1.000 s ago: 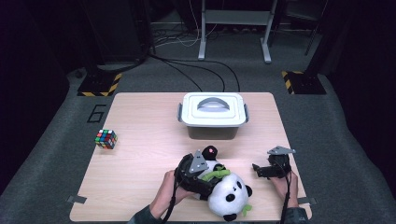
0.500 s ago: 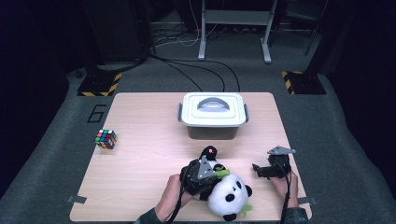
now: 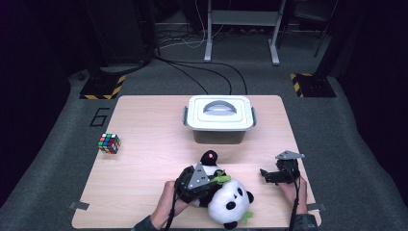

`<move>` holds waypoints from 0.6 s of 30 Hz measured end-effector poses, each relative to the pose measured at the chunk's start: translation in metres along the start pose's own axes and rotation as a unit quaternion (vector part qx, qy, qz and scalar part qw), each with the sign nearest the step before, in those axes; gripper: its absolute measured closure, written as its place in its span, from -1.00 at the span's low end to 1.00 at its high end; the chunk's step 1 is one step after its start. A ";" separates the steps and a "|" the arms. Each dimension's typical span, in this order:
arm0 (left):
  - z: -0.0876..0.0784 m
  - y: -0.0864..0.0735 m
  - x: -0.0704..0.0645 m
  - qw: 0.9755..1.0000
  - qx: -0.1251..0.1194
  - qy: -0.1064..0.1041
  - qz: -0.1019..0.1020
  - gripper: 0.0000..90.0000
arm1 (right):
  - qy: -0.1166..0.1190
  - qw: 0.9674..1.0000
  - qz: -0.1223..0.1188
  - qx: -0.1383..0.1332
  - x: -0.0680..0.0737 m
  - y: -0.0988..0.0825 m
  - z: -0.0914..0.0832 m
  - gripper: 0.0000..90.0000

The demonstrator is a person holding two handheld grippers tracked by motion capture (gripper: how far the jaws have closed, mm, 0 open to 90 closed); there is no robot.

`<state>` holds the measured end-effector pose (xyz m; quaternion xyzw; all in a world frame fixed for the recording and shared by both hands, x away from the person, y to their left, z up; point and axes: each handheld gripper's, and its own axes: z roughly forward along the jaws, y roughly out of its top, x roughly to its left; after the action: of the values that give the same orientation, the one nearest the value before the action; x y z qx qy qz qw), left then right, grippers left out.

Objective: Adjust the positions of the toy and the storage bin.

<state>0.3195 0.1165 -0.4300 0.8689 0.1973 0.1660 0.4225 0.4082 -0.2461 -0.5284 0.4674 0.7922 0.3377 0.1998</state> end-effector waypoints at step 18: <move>-0.080 -0.045 0.065 0.997 -0.021 0.047 -0.054 0.72 | -0.001 1.000 0.000 0.001 0.000 0.000 0.000 -0.94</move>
<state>0.3302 0.2267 -0.4113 0.8390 0.2601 0.1876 0.4396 0.4081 -0.2460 -0.5283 0.4676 0.7925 0.3364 0.2002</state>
